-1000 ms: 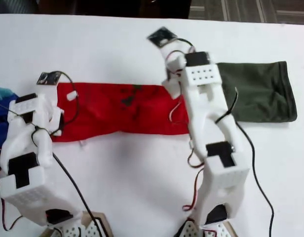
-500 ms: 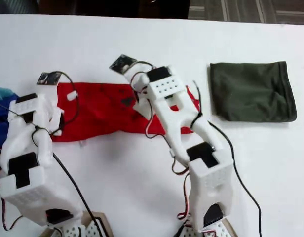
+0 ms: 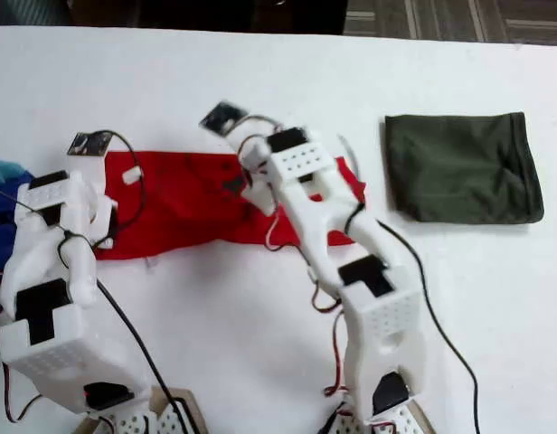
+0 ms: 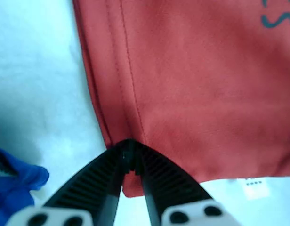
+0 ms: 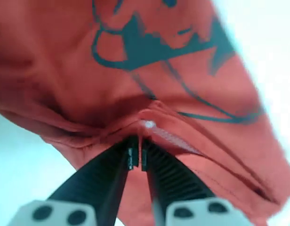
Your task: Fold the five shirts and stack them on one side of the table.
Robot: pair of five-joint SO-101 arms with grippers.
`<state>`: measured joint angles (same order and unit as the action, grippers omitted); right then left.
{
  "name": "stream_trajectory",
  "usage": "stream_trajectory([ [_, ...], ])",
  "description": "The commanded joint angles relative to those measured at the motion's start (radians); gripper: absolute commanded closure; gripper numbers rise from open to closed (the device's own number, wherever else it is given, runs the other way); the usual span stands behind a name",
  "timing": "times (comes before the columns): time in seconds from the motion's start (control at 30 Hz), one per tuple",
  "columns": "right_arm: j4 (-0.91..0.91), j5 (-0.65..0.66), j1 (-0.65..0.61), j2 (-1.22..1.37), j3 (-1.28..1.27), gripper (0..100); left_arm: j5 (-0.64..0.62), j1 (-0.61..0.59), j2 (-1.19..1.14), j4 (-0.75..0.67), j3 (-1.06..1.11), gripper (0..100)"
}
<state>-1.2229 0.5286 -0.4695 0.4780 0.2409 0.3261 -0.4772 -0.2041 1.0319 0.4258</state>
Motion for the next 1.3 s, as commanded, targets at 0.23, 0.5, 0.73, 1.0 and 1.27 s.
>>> stream_trajectory([
  [0.23, -0.176, -0.006, 0.111, -0.433, 0.0, 98.0, -0.006, 0.021, 0.008, -0.012, -0.016, 97],
  [0.5, -0.366, 0.0, 0.108, -0.599, -0.063, 97.7, -0.112, 0.038, 0.008, 0.252, -0.292, 97],
  [0.73, -0.403, 0.002, 0.177, -0.684, -0.222, 97.7, -0.112, 0.005, -0.003, 0.308, -0.473, 80],
  [1.0, -0.395, 0.069, 0.332, -1.021, -0.511, 86.7, -0.12, -0.048, -0.169, 0.232, -0.545, 79],
  [1.27, -0.306, 0.107, 0.4, -1.308, -0.839, 86.2, -0.121, -0.061, -0.442, 0.324, -0.817, 79],
])
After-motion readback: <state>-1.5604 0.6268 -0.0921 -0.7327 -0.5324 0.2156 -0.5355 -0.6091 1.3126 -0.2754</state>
